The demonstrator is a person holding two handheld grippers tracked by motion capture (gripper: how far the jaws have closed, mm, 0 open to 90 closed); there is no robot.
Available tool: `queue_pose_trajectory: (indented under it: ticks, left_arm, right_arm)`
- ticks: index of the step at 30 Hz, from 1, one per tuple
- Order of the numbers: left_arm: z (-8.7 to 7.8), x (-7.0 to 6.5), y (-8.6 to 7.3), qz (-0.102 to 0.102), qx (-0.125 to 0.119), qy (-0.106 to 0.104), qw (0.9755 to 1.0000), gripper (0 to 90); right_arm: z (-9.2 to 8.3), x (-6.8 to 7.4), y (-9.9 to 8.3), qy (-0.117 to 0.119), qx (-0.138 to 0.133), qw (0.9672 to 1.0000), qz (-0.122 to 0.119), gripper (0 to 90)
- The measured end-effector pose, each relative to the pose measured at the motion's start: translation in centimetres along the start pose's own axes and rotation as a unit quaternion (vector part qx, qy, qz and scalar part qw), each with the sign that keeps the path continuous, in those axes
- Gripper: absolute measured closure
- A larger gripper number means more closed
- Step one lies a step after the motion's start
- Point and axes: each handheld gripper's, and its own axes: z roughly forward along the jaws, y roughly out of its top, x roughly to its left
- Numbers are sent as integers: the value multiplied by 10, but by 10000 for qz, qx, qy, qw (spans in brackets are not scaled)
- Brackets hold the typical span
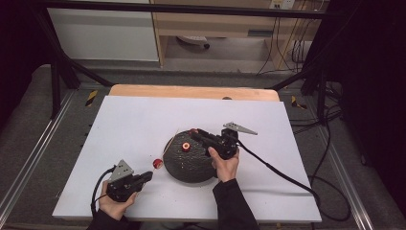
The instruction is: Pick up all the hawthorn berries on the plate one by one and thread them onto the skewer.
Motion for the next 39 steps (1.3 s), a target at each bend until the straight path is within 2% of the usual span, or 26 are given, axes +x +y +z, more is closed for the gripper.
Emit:
queue_pose_trajectory:
  ticks: [4,15,23,35,39]
  left_arm:
    - [0,0,0,-12,-8,0,10000,882]
    - [0,-2,0,-68,-60,-14,10000,882]
    - [0,-2,1,-83,-97,-20,9999,883]
    - [0,-5,2,-75,-181,-26,9998,883]
    - [1,-6,3,-61,-204,-29,9998,883]
  right_arm:
    - [1,2,-3,55,-298,9995,92,626]
    - [2,4,-2,88,-855,9959,271,626]
    - [7,1,-2,97,-1054,9934,445,626]
    - [16,-5,-3,152,-1391,9868,813,627]
    - [17,-6,-4,173,-1425,9854,912,627]
